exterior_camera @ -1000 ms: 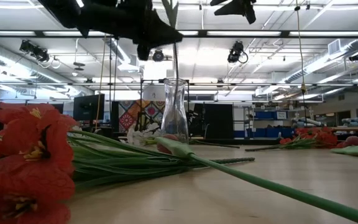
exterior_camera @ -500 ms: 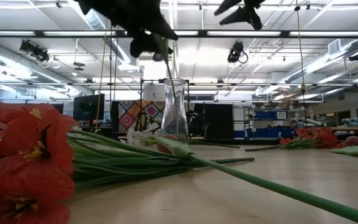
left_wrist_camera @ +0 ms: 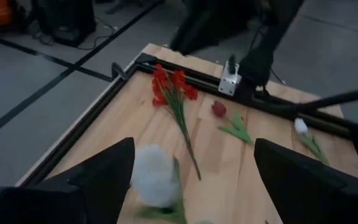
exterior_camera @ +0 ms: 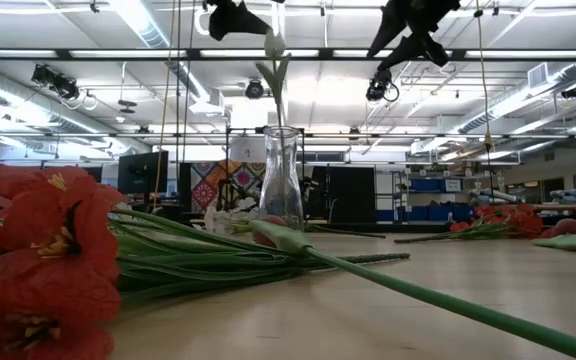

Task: Sort flowers into vase by color
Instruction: Put the white flower into the transparent vase

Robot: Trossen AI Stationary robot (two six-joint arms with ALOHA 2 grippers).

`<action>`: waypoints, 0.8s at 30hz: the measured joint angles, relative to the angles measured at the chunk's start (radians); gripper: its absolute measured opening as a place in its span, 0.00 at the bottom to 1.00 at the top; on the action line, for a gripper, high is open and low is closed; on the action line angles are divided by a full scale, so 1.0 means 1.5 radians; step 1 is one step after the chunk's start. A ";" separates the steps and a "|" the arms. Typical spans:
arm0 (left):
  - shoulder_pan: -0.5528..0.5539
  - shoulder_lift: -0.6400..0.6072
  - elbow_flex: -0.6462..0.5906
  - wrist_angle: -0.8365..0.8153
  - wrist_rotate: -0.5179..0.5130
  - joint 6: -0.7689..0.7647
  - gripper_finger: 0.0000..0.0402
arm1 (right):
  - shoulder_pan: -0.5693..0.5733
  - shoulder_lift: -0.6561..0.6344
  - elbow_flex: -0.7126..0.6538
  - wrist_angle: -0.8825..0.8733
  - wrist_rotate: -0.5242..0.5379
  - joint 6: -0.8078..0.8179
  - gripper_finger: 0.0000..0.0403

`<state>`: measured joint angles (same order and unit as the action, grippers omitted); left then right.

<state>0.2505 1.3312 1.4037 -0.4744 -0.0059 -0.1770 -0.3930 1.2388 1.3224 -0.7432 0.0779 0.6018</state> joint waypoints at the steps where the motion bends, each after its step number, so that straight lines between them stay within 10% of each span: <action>1: 0.005 0.000 0.004 -0.002 0.000 -0.009 0.84 | 0.004 0.000 0.000 -0.006 0.000 0.001 0.39; 17: 0.052 0.001 0.051 -0.162 -0.123 -0.105 0.84 | 0.039 -0.001 -0.012 -0.137 0.039 0.041 0.39; 24: 0.046 0.001 -0.049 -0.167 -0.137 -0.170 0.84 | 0.038 -0.002 -0.090 -0.171 0.014 0.122 0.39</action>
<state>0.3190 1.3334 1.3296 -0.7254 -0.2115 -0.4321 -0.3360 1.2358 1.1870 -0.9993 0.0994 0.7854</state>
